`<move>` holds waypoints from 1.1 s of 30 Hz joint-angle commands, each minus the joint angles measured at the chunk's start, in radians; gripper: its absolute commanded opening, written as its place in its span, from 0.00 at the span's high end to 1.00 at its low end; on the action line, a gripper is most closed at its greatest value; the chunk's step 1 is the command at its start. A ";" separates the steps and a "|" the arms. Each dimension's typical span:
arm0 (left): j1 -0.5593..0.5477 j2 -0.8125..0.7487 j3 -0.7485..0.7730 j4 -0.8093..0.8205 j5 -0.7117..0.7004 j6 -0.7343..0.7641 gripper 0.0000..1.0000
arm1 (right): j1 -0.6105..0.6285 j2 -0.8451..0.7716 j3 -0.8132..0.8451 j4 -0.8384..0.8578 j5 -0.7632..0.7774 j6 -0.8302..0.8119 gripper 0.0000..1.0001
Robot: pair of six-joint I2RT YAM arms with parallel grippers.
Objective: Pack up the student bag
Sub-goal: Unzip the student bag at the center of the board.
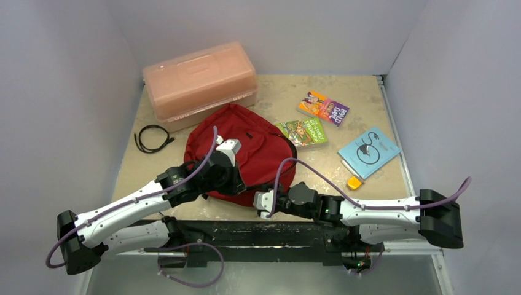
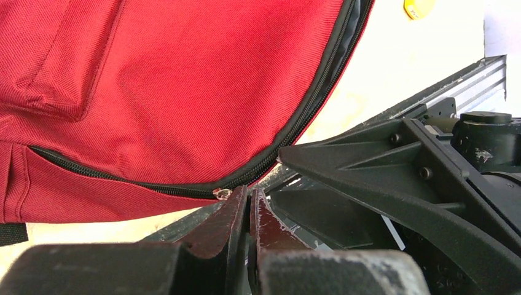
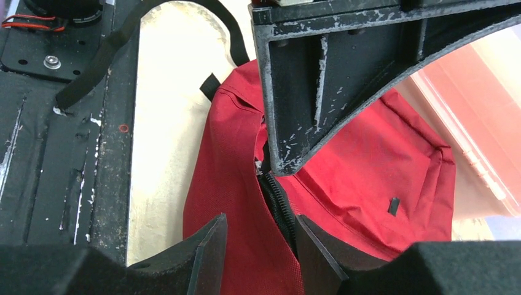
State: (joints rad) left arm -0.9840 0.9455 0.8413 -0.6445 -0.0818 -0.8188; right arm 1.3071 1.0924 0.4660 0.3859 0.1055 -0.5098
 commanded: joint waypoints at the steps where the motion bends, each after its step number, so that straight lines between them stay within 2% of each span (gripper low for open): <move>1: -0.002 0.013 0.069 0.043 0.016 0.006 1.00 | 0.004 -0.014 -0.019 0.065 -0.012 0.004 0.52; 4: -0.003 0.015 0.076 0.046 0.019 0.008 1.00 | 0.004 -0.011 -0.028 0.069 -0.028 0.003 0.58; 8: -0.002 0.020 0.093 0.031 0.016 0.018 1.00 | 0.004 0.012 -0.039 0.084 -0.024 0.001 0.60; 13: -0.003 0.021 0.102 0.032 0.034 0.015 1.00 | 0.004 0.062 -0.029 0.113 0.000 0.000 0.57; 17: -0.002 0.021 0.103 0.034 0.039 0.012 1.00 | 0.004 0.121 -0.016 0.165 0.053 0.006 0.51; 22: -0.003 0.026 0.094 0.034 0.048 0.011 1.00 | 0.004 0.154 0.001 0.217 0.067 0.001 0.50; 24: -0.005 0.030 0.086 0.039 0.051 0.009 1.00 | 0.004 0.159 0.001 0.233 0.065 -0.001 0.57; 29: -0.004 0.033 0.080 -0.017 -0.030 -0.028 1.00 | 0.005 0.132 -0.021 0.215 0.085 0.025 0.97; 30: -0.004 0.036 0.085 -0.048 -0.064 -0.043 1.00 | 0.005 0.121 -0.032 0.208 0.088 0.034 1.00; 33: -0.001 0.048 0.089 -0.143 -0.195 -0.098 1.00 | 0.004 0.086 -0.059 0.178 0.098 0.072 1.00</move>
State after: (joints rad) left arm -0.9844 0.9852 0.8886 -0.6933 -0.1188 -0.8440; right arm 1.3087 1.2343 0.4290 0.5510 0.1684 -0.4877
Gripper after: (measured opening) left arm 0.016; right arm 0.019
